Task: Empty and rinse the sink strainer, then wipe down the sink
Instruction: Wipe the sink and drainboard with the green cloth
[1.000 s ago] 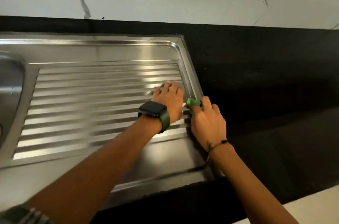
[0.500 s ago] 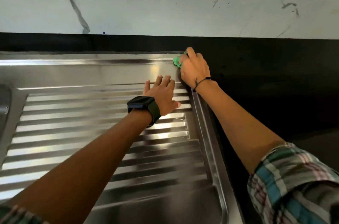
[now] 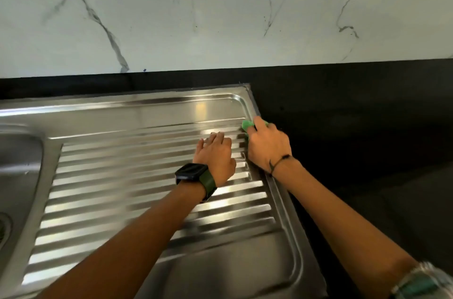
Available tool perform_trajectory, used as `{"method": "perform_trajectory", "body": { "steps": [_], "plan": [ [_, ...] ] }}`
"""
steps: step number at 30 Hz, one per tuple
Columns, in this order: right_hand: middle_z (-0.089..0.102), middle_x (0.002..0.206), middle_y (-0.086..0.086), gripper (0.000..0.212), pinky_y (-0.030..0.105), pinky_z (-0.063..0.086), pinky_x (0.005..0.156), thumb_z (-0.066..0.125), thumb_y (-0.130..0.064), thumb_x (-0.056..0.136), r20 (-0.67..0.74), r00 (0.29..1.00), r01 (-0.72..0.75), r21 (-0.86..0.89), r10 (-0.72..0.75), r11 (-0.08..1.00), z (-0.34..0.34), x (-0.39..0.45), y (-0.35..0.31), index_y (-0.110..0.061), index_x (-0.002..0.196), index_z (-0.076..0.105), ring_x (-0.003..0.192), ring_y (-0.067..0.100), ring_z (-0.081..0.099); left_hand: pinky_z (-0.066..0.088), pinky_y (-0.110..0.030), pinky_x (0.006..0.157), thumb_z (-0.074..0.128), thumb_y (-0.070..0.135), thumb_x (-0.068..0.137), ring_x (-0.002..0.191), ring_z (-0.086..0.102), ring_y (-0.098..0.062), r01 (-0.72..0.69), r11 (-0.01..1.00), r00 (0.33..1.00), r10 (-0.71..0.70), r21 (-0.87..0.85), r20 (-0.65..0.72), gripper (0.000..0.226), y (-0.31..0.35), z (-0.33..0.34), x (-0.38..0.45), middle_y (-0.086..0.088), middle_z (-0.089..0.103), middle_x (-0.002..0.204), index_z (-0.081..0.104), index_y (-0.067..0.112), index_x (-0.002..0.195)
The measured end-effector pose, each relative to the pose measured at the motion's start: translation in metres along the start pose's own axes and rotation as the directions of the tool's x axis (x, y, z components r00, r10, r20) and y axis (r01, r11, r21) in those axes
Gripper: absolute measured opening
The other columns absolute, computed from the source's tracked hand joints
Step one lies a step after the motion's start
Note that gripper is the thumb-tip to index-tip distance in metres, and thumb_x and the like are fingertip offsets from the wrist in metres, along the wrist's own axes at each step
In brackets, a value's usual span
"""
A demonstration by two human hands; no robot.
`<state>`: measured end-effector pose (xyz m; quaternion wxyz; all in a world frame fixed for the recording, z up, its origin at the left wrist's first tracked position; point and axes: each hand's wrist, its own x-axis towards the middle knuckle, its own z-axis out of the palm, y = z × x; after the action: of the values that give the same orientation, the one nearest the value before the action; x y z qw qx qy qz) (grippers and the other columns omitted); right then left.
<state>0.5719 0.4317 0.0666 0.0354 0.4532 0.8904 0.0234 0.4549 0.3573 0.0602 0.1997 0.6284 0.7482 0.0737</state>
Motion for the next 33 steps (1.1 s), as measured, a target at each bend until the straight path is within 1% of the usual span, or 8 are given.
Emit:
{"method": "perform_trajectory", "body": {
  "steps": [6, 10, 13, 15, 19, 24, 29, 33],
  "plan": [
    [0.04, 0.127, 0.01, 0.038, 0.039, 0.05, 0.075, 0.049, -0.025, 0.085, 0.084, 0.993, -0.09, 0.031, 0.087, 0.995, -0.006, -0.099, -0.016, -0.01, 0.12, 0.049, 0.101, 0.034, 0.051, 0.012, -0.041, 0.116, 0.046, 0.026, 0.088, 0.144, 0.004, -0.024, -0.057, 0.998, 0.995, 0.058, -0.019, 0.076, 0.059, 0.007, 0.02, -0.055, -0.009, 0.009, 0.156, 0.023, 0.013, 0.141],
    [0.038, 0.128, 0.007, 0.042, 0.037, 0.048, 0.079, 0.04, -0.029, 0.085, 0.109, 0.985, -0.148, 0.114, 0.136, 0.982, -0.006, -0.162, -0.024, -0.013, 0.124, 0.047, 0.105, 0.032, 0.049, 0.018, -0.038, 0.116, 0.048, 0.025, 0.088, 0.143, 0.011, -0.023, -0.116, 0.989, 0.989, 0.123, -0.087, 0.081, 0.053, 0.008, 0.028, -0.089, -0.011, 0.017, 0.153, 0.032, 0.011, 0.137],
    [0.041, 0.124, 0.003, 0.052, 0.029, 0.046, 0.074, 0.021, -0.037, 0.085, 0.078, 0.989, -0.139, 0.178, 0.126, 0.974, -0.005, -0.203, -0.029, -0.016, 0.124, 0.048, 0.101, 0.026, 0.05, 0.025, -0.032, 0.111, 0.049, 0.023, 0.088, 0.139, 0.022, -0.021, -0.142, 0.982, 0.986, 0.152, -0.126, 0.07, 0.047, 0.011, 0.033, -0.112, -0.011, 0.027, 0.147, 0.04, 0.008, 0.131],
    [0.043, 0.123, 0.0, 0.049, 0.028, 0.044, 0.075, 0.021, -0.036, 0.085, 0.075, 0.995, -0.082, 0.216, 0.067, 0.973, -0.004, -0.222, -0.027, -0.018, 0.119, 0.052, 0.1, 0.022, 0.05, 0.026, -0.03, 0.107, 0.049, 0.022, 0.088, 0.136, 0.026, -0.021, -0.162, 0.977, 0.982, 0.173, -0.138, 0.075, 0.047, 0.011, 0.036, -0.127, -0.011, 0.029, 0.146, 0.04, 0.007, 0.132],
    [0.041, 0.126, 0.0, 0.033, 0.033, 0.042, 0.085, 0.042, -0.022, 0.084, 0.12, 0.984, 0.105, 0.203, -0.131, 0.974, -0.005, -0.238, -0.01, -0.02, 0.115, 0.053, 0.108, 0.022, 0.044, 0.014, -0.027, 0.114, 0.048, 0.024, 0.09, 0.144, 0.009, -0.017, -0.206, 0.967, 0.966, 0.226, -0.152, 0.129, 0.056, 0.0, 0.039, -0.156, -0.003, 0.008, 0.156, 0.028, 0.014, 0.141],
    [0.044, 0.13, 0.0, 0.031, 0.025, 0.033, 0.093, 0.044, -0.011, 0.087, 0.125, 0.941, 0.292, 0.174, -0.315, 0.941, -0.01, -0.233, 0.0, -0.021, 0.113, 0.057, 0.11, 0.022, 0.043, 0.018, -0.018, 0.111, 0.051, 0.02, 0.089, 0.141, 0.021, -0.011, -0.198, 0.97, 0.965, 0.219, -0.144, 0.145, 0.052, -0.04, 0.031, -0.204, 0.001, 0.016, 0.155, 0.035, 0.017, 0.139],
    [0.052, 0.126, 0.001, 0.024, 0.018, 0.029, 0.093, 0.052, -0.009, 0.085, 0.098, 0.926, 0.312, 0.343, -0.364, 0.886, -0.013, -0.231, -0.04, -0.018, 0.102, 0.066, 0.114, 0.022, 0.05, 0.024, -0.018, 0.107, 0.054, 0.013, 0.086, 0.135, 0.035, -0.016, -0.059, 0.987, 0.997, 0.067, -0.151, 0.046, 0.046, -0.092, 0.017, -0.259, -0.001, 0.029, 0.15, 0.046, 0.015, 0.131],
    [0.054, 0.128, 0.003, 0.027, 0.023, 0.034, 0.095, 0.053, -0.011, 0.084, 0.015, 0.87, 0.424, 0.484, -0.492, 0.765, -0.01, -0.217, -0.133, -0.02, 0.105, 0.067, 0.113, 0.024, 0.053, 0.032, -0.028, 0.107, 0.053, 0.011, 0.085, 0.131, 0.041, -0.019, 0.102, 0.982, 0.993, -0.11, -0.157, -0.043, 0.039, -0.119, 0.007, -0.298, -0.002, 0.036, 0.146, 0.053, 0.017, 0.124]
  ]
}}
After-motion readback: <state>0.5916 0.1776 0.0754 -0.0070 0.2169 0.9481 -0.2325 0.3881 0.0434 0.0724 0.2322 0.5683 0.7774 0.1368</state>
